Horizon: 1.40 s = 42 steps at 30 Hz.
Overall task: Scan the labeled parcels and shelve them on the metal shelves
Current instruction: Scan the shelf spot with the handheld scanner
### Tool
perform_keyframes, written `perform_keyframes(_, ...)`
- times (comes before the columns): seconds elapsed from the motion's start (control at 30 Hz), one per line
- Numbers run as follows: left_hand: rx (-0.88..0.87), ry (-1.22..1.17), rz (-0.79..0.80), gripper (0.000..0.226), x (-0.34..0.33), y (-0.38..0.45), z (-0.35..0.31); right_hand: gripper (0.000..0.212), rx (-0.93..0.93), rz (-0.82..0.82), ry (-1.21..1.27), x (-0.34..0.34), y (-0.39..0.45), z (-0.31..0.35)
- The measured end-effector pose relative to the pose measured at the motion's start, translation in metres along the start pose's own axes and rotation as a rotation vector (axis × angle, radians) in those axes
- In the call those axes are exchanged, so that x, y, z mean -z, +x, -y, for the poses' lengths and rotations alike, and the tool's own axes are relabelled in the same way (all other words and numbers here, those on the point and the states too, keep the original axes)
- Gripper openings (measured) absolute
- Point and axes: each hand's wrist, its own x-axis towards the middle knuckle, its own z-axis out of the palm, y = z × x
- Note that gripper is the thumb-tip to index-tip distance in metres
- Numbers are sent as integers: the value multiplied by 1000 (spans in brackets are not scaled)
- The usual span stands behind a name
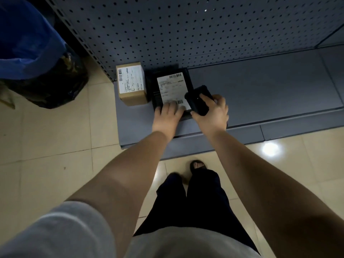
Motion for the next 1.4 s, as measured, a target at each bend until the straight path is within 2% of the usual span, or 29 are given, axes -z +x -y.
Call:
perform_keyframes(0.07, 27, 35, -17, 71, 7, 13, 17, 63, 1, 5, 8, -4, 10, 8)
perform_keyframes(0.23, 31, 49, 85, 81, 15, 20, 32, 64, -2, 21, 13, -10, 19, 19)
perform_keyframes(0.33, 3, 4, 50, 74, 8, 16, 20, 63, -34, 7, 37, -5, 14, 12)
perform_keyframes(0.47, -140, -9, 11, 64, 26, 14, -25, 59, -138, -89, 93, 27, -2, -15)
perform_keyframes(0.6, -287, 66, 87, 64, 61, 17, -110, 60, -289, -275, 230, 87, -29, -73)
perform_keyframes(0.7, -400, 13, 105, 62, 79, 22, -178, 63, -390, -334, 243, 140, -51, -126)
perform_keyframes(0.93, -414, -189, 97, 55, 140, 53, -371, 66, -495, -491, 208, 262, -83, -247)
perform_keyframes(1.17, -466, -425, 24, 56, 209, 88, -585, 64, -541, -662, 219, 444, -101, -386)
perform_keyframes(1.27, -518, -461, 56, 57, 232, 98, -663, 63, -554, -679, 187, 508, -107, -435)
perform_keyframes(1.4, -591, -428, 63, 58, 251, 115, -748, 59, -605, -717, 233, 558, -103, -495)
